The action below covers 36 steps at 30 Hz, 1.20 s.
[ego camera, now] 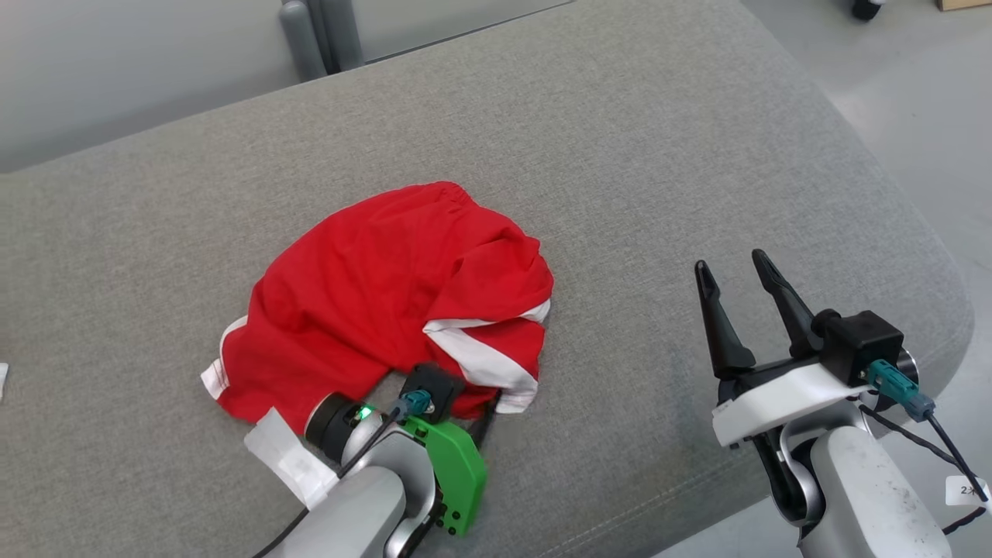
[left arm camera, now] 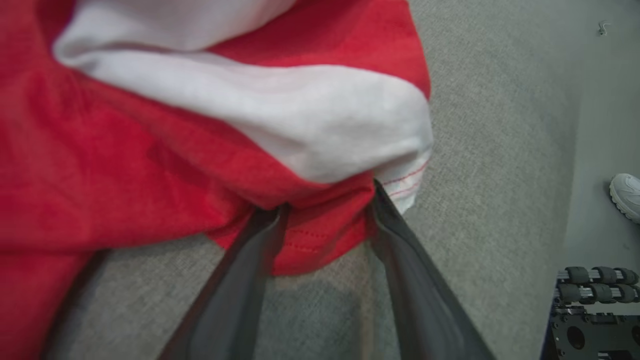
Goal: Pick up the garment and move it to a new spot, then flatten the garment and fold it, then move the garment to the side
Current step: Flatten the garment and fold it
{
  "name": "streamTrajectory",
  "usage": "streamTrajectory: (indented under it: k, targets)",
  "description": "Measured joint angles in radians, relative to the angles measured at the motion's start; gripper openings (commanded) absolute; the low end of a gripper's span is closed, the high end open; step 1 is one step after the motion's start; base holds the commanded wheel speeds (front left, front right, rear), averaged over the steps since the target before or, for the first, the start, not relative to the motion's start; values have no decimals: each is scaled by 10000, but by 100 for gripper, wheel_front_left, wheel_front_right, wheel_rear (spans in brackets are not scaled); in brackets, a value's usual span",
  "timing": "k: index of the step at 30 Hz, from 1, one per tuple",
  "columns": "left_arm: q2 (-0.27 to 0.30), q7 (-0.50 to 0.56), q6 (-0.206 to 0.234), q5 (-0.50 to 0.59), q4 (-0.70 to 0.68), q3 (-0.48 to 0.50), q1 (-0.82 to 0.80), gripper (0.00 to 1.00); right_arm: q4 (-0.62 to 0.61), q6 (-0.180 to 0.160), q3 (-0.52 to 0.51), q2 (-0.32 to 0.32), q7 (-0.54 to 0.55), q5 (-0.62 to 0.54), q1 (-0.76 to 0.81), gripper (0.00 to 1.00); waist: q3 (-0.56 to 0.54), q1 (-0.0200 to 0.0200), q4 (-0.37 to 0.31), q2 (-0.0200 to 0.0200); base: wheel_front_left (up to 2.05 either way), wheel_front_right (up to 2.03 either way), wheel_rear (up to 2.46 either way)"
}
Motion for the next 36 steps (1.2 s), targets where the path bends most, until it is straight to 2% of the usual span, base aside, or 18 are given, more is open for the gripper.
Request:
streamTrajectory:
  k: [10, 16, 27, 33, 35, 36]
  targets:
    - [-4, -132, -29, 347, -13, -389, -232, 0, -36, -8, -332, -19, 0, 0, 4, 100, -221, 0, 767, 0, 0, 0, 0]
    - [178, -148, -100, 136, -487, 169, -410, 0, -38, -8, -489, -36, -2, 0, 54, 100, -470, 0, 1558, 0, 0, 0, 0]
    - [1946, 111, 424, 165, -1379, 1035, -1005, 0, 81, 19, -368, -29, -2, -2, 380, 100, -983, 0, 2745, 0, 0, 0, 0]
    - [3003, 364, 692, 940, -1373, 1011, -1036, 0, 382, 194, 155, -15, 0, -48, 478, 100, -1137, 0, 2984, 0, 0, 0, 0]
    - [3150, 368, 696, 982, -1363, 1041, -1033, 0, 495, 280, 355, -19, 0, -54, 478, 100, -1081, 0, 2985, 0, 0, 0, 0]
    - [3133, 366, 696, 924, -1367, 1120, -1022, 9, 562, 286, 449, -17, 0, -69, 478, 100, -1052, 0, 2987, 0, 0, 0, 0]
